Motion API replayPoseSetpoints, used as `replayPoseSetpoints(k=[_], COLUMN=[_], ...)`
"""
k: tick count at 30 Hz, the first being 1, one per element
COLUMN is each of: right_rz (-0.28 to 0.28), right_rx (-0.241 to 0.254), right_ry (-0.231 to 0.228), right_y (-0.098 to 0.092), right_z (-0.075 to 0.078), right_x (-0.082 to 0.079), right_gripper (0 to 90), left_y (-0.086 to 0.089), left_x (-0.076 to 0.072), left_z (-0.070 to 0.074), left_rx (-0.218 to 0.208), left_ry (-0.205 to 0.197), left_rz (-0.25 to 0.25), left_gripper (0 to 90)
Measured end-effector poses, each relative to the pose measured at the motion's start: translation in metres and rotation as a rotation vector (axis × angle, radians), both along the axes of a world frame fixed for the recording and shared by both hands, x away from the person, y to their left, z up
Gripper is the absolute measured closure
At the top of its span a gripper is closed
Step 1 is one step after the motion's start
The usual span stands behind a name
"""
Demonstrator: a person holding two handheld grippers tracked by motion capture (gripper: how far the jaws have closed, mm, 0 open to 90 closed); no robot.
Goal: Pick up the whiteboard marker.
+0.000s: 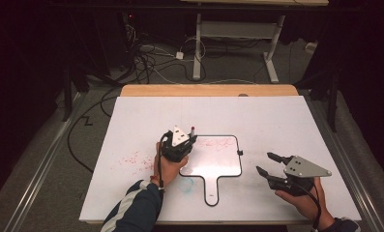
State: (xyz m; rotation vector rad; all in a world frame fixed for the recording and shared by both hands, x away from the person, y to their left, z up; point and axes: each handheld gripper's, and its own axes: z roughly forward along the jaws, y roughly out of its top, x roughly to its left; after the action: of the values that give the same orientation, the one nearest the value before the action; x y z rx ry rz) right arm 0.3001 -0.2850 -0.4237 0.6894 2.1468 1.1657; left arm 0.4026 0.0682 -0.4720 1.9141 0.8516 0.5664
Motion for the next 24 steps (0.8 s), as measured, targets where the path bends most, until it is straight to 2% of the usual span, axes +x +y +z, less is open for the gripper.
replayPoseSetpoints(k=[4,7,12,16,21,24], right_rz=[0.005,0.003,0.003,0.002,-0.002,-0.003], right_rx=[-0.004,-0.006,0.001,0.004,-0.002,-0.003], right_ry=[0.002,-0.002,-0.003,-0.01,-0.018,-0.019], right_y=[0.0,0.0,-0.004,-0.005,-0.005,-0.005], right_z=[-0.001,-0.001,0.0,0.0,0.001,0.001], right_x=[0.001,0.001,0.0,-0.001,-0.002,-0.002], right_gripper=[41.5,41.5,41.5,41.4,41.5,41.4], left_y=[-0.017,-0.032,-0.05,-0.043,-0.024,-0.014], left_x=[0.007,0.007,0.005,0.01,0.02,0.023], left_z=[0.002,0.003,0.005,0.004,0.002,0.002], left_rx=[-0.009,-0.01,0.016,0.021,0.019,0.034], left_ry=[0.007,0.019,0.009,0.002,-0.005,-0.015], left_rz=[-0.021,-0.05,-0.104,-0.098,-0.052,-0.029], left_gripper=[78.7,78.7,78.7,78.7,78.7,78.7])
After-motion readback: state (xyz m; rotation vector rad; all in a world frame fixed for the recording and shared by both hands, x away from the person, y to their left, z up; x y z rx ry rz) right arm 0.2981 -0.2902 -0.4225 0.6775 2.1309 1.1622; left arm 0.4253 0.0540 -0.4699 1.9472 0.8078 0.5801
